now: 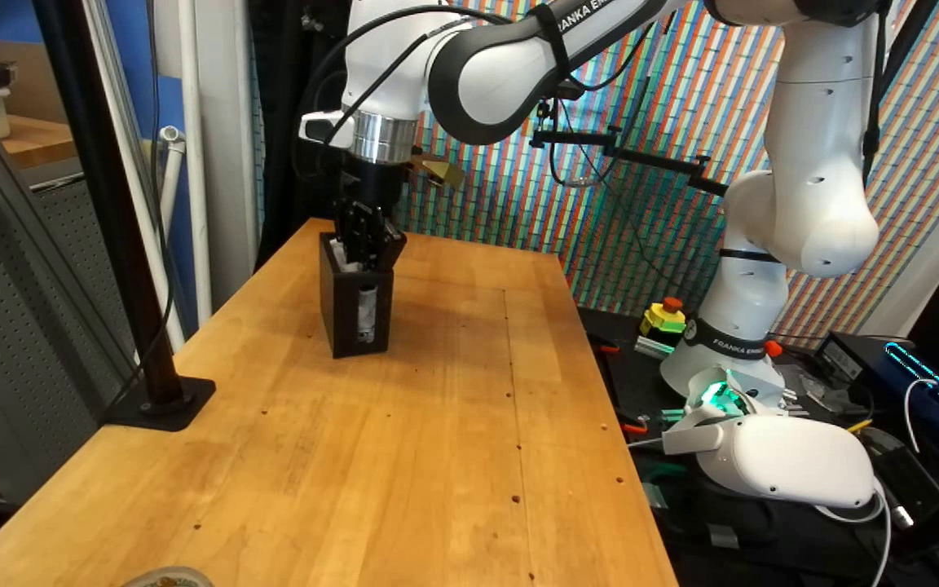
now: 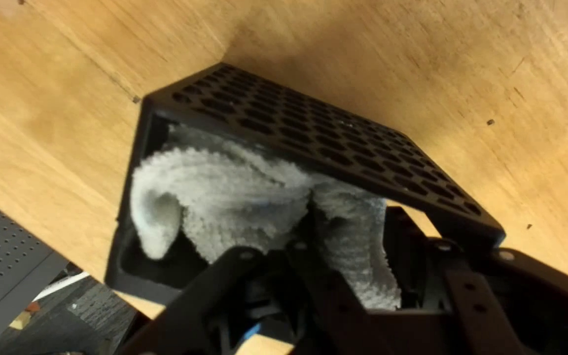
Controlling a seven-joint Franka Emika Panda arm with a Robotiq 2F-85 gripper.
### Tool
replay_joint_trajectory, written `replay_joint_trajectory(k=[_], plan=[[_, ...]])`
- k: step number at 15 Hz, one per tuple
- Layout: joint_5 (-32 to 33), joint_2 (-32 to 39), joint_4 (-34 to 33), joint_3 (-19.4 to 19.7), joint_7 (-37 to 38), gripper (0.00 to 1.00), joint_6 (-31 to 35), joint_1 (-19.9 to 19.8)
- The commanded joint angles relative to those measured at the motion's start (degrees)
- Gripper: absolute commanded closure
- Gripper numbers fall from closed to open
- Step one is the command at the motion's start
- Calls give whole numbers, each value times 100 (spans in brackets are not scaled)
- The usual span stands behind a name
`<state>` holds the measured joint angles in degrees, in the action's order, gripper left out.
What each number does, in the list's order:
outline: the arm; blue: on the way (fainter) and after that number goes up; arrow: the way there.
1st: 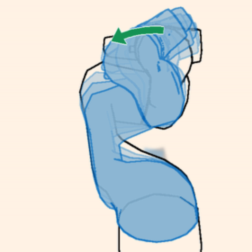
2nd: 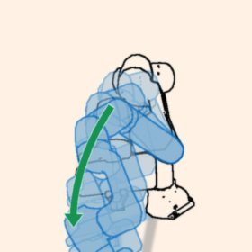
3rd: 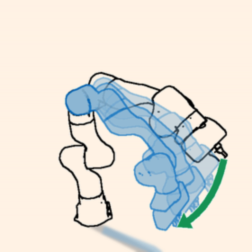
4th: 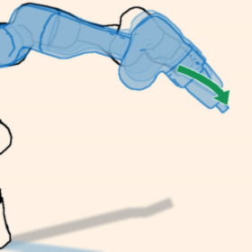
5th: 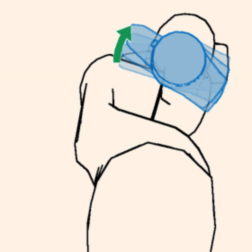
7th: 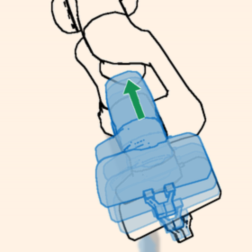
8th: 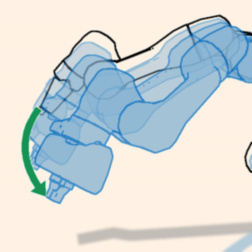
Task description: Put the white towel in the black box
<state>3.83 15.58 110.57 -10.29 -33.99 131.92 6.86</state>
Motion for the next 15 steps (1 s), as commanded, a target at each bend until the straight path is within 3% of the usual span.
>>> replay_joint_trajectory(k=[1,4,6,7,8,9,15], plan=[[619,-391,-56,-16,366,26,-111,219],[1052,-634,-124,-38,591,3,-192,339],[1220,-733,-153,-26,683,0,-231,364],[1281,-772,-147,-15,741,18,-213,362],[1303,-800,-127,-7,768,25,-182,345],[1317,-806,-116,2,808,26,-143,335],[1066,-662,-1,70,991,73,99,202]])
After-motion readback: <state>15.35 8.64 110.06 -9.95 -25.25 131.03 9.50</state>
